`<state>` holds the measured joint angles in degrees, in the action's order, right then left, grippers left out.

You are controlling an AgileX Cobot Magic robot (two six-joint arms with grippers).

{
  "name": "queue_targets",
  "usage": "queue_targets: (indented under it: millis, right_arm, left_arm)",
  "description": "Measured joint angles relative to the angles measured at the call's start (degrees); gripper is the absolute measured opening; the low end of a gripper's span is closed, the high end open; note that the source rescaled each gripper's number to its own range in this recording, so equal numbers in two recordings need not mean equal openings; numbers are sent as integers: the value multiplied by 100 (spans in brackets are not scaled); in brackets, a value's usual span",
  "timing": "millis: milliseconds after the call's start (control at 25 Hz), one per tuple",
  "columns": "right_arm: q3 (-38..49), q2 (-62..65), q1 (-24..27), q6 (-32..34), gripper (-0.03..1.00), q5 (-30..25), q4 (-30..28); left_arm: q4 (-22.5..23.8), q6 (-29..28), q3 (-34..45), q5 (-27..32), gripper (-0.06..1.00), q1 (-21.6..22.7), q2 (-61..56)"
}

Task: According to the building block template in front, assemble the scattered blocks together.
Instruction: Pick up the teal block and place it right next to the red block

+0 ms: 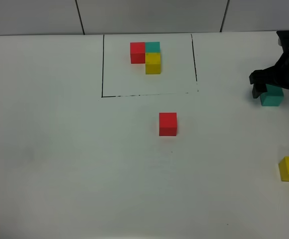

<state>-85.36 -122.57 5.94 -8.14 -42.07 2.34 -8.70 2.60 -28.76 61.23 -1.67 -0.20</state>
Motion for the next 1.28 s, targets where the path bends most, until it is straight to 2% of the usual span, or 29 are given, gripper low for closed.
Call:
queue_targets:
  millis: [200, 320, 440, 560, 680, 840, 1000, 1280]
  right_arm:
    - [-27, -195, 0, -1, 80, 49, 26]
    - [-89, -232, 0, -1, 73, 52, 50]
    - [-145, -232, 0, -1, 51, 5, 109]
    - [-150, -235, 0, -1, 21, -99, 134]
    - [-150, -235, 0, -1, 2, -165, 134]
    - [-157, -235, 0, -29, 0, -190, 134]
    - [-157, -206, -67, -385, 0, -243, 88]
    - [-157, 434, -775, -1660, 0, -624, -110]
  left_arm:
    - [0, 0, 0, 0, 70, 0, 0]
    - [0, 0, 0, 0, 70, 0, 0]
    - [0, 0, 0, 0, 70, 0, 0]
    - [0, 0, 0, 0, 70, 0, 0]
    - [0, 0, 0, 0, 70, 0, 0]
    - [0, 0, 0, 0, 70, 0, 0]
    - [0, 0, 0, 0, 70, 0, 0]
    - [0, 0, 0, 0, 70, 0, 0]
